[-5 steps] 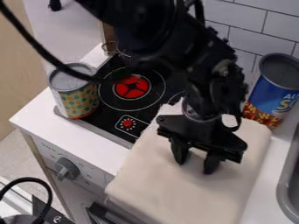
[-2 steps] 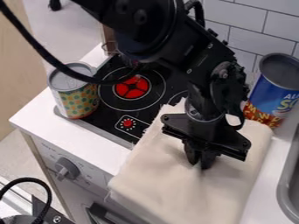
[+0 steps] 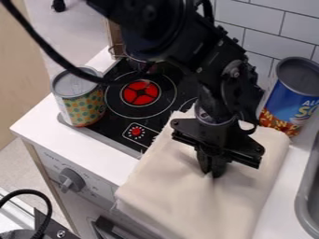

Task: Moved the white cloth into the middle of the burner

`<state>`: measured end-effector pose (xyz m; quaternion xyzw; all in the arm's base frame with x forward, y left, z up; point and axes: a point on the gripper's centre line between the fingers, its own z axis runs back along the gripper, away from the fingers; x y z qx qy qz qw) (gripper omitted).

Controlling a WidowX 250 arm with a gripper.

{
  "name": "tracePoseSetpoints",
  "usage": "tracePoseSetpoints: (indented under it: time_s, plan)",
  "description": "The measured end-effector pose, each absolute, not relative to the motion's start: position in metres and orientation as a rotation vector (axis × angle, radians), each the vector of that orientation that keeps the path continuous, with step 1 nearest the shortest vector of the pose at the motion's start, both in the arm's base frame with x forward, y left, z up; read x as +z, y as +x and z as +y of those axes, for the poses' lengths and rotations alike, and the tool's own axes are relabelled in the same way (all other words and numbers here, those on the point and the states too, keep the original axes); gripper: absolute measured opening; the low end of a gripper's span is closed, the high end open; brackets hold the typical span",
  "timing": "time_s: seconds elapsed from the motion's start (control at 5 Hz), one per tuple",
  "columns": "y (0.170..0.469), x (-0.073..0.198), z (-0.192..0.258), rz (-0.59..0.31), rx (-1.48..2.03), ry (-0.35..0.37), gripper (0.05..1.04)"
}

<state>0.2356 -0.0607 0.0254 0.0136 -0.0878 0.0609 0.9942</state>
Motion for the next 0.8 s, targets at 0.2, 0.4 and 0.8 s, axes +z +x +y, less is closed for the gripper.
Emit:
tracePoseSetpoints:
  time_s: [0.2,0.4,0.8]
  plan:
    - [0.243,0.026,-0.043,-0.206,0.115,0.07,0.057]
    - [0.243,0.028,-0.019,-0.214,0.135,0.11,0.056]
    - [0.238,0.03,0.01,-0.212,0.132,0.168,0.055]
